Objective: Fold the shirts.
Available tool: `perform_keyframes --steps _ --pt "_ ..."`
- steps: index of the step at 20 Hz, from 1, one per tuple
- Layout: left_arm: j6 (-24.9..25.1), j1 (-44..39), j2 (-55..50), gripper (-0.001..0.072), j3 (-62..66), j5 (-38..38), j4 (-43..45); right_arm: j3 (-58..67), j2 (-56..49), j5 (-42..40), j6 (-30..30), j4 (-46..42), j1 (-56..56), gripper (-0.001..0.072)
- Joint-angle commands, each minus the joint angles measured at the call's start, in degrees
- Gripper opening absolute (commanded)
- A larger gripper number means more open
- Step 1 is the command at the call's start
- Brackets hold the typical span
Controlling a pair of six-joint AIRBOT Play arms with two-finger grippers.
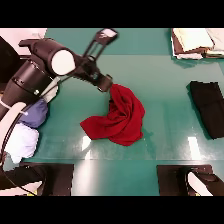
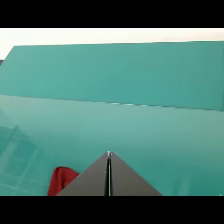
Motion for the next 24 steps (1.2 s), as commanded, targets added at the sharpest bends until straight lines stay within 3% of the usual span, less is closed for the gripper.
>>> perform_keyframes --steps 1,2,5,7,10,15,16,18,19,24 --pt "-2.69 8.96 -0.55 0.055 -6.38 0.5 -8.76 0.13 0.04 0.5 0.04 0.07 0.02 0.0014" --pt "-1.75 11.19 -0.57 0.055 -10.25 2.49 -14.08 0.11 0.02 0.5 0.04 0.07 0.02 0.0014" --pt "7.15 12.57 -1.64 0.055 -21.42 9.07 -31.5 0.11 0.02 0.5 0.04 0.04 0.02 0.0014" --pt "12.61 10.99 -4.39 0.0551 -25.44 9.7 -38.23 0.11 0.02 0.59 0.04 0.04 0.02 0.0014" --pt "15.41 6.91 -8.74 0.0551 -26.29 10.6 -38.84 0.11 0.0 2.23 0.04 0.04 0.02 0.0014" --pt "15.3 4.33 -10.73 0.055 -26.16 17.9 -38.6 0.11 0.0 3.56 0.04 0.02 0.02 0.0015" --pt "15.28 4.33 -10.73 0.0479 -26.16 18.51 -38.16 0.09 0.0 3.56 0.04 0.04 0.02 0.0015" --pt "15.28 4.63 -10.73 0.0083 -26.05 18.86 -37.86 -0.81 0.04 4.2 0.07 0.04 0.02 0.0014" --pt "15.21 5.6 -10.69 0.0027 -25.42 18.18 -37.31 -1.79 0.04 5.16 0.09 0.07 0.02 0.0014" --pt "14.49 15.43 -7.28 0.0026 -20.31 14.4 -32.39 -16.04 0.04 13.18 0.15 0.04 0.09 0.0014"
